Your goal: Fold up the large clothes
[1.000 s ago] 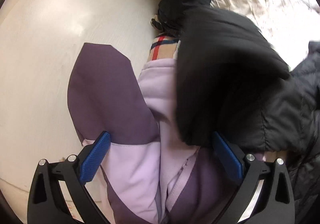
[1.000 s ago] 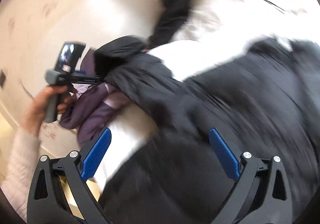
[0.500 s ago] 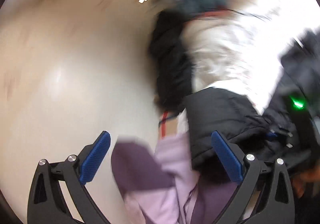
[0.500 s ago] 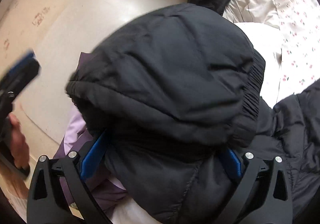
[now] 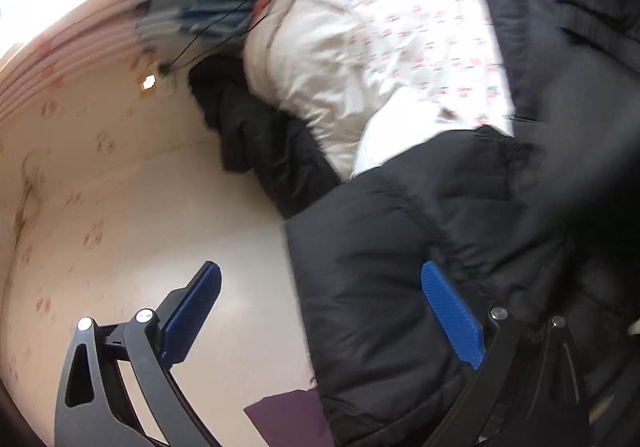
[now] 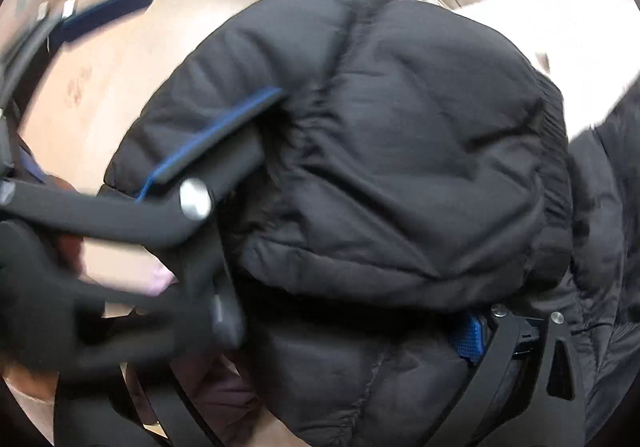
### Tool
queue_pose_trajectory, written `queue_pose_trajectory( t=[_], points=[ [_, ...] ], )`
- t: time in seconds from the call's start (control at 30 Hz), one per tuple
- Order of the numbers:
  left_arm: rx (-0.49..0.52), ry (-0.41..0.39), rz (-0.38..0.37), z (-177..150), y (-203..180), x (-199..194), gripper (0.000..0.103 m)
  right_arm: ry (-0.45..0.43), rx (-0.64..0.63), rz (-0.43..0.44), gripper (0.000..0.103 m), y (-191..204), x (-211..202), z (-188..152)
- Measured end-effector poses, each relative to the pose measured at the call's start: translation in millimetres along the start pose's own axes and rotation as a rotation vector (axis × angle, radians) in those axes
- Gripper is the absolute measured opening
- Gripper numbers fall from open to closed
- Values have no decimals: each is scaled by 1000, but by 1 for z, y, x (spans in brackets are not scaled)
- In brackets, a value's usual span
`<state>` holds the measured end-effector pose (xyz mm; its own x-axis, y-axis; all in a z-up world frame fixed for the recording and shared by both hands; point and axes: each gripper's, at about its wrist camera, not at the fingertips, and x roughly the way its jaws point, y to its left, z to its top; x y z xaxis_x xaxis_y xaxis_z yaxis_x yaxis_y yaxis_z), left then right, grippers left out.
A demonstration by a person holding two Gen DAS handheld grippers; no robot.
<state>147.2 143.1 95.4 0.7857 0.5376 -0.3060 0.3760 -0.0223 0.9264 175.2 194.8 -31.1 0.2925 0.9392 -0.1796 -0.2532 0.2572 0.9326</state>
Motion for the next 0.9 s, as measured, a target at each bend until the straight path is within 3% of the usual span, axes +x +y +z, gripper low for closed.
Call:
queue_pose_trajectory(
  t=[0.07,0.13,0.2,0.27,0.37,0.47,0.53,0.63,0.7,0.83,0.9],
  points=[
    [-55,49,2,8,5,24,82,-2,34,31,97,-7,-7,0],
    [-184,126,-33,-5,18,37,34,0,58,50,97,-11,-18,1],
    [-363,180,-52,-25,39,54,8,1,46,49,97,-13,-32,0],
    [-536,194,-114,-50,54,59,4,4,20,29,97,-12,-47,-2],
    [-899,182,-318,-111,73,64,1,22,-29,-30,97,-10,-62,-3],
    [-1011,143,-384,-144,72,59,1,11,16,36,97,-12,-66,1],
    [-1019,93,-375,-145,75,51,1,-1,154,186,97,-30,-60,14],
    [-897,-39,-331,-125,75,22,1,-65,367,381,97,-61,-43,40],
    [-812,-87,-308,-111,71,-1,1,-96,377,424,97,-64,-38,57],
    [-700,-176,-330,-82,59,-24,2,-136,279,469,97,-42,-40,81],
    [-638,-187,-313,-67,50,-28,2,-146,263,487,97,-33,-41,93]
  ],
)
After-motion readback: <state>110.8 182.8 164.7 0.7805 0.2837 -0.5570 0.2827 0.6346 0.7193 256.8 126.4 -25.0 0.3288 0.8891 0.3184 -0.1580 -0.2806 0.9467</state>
